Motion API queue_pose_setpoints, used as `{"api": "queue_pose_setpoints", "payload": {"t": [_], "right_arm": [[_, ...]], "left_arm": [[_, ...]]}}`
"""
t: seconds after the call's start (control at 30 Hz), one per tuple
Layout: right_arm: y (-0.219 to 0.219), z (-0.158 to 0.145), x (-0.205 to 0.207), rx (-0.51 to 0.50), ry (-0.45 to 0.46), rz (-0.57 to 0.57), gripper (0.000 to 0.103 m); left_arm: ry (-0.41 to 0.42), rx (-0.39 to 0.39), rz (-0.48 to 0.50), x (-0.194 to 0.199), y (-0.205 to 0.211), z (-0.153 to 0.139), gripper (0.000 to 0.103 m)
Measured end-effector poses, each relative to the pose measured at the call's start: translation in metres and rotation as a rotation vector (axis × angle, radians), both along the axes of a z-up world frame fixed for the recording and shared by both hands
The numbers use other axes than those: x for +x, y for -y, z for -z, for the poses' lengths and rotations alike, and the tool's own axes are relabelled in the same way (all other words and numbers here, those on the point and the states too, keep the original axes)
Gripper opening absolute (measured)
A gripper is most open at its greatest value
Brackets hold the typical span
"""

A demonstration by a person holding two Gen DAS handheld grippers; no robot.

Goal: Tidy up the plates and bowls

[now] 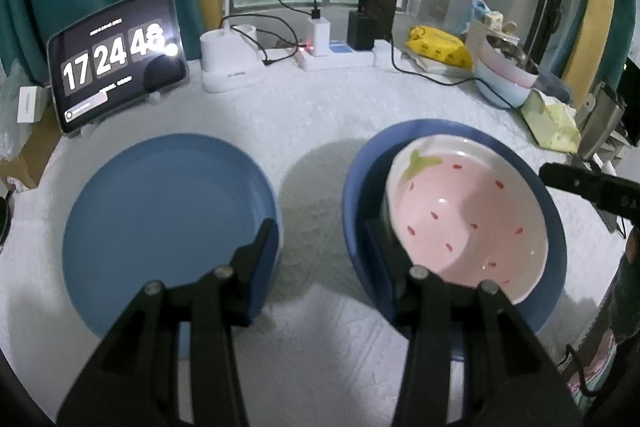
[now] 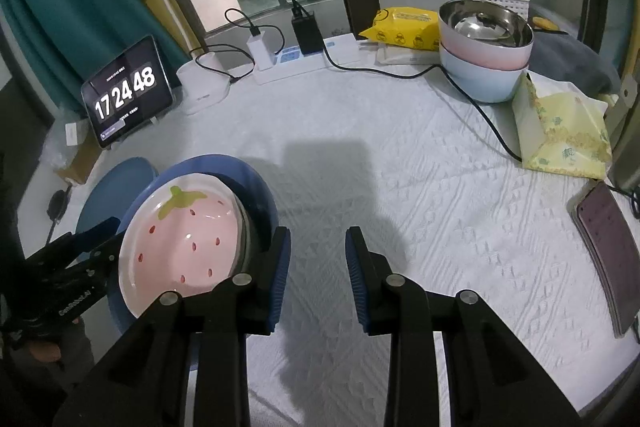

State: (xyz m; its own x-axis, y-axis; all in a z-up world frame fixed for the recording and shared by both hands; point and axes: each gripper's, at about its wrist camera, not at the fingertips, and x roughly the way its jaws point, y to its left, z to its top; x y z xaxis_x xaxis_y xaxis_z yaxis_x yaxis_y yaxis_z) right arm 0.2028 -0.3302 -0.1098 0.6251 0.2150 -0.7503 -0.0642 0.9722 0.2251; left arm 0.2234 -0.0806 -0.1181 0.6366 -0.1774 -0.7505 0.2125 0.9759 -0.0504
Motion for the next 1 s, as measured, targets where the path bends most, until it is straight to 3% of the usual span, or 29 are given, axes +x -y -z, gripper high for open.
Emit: {"api": "queue_pose_setpoints", "payload": {"t": [0.2,0.67,0.9,1.0], "right_arm": [[-0.001,-0.002,-0.002,0.017,0.008,-0.025,0.031],[-0.017,0.024,0.007,0.016,-0.047,-0.052,0.033],[-0.017,0.025,0.006,-0.012,-0.048,0.008,0.042],[-0.019,0.028,0.008,-0.025,-0.048,0.031,0.042]], "left_arm": [[0.012,0.016,0.012,0.0,0.001,0.0,0.046],[0.053,0.039,0.048,-0.002,0.002,0.001,0.044],[0.065,0.036,0.084,-0.006,0.009,0.0,0.022],[0.066,0.038,0.095,-0.006,0.012,0.001,0.018]]}}
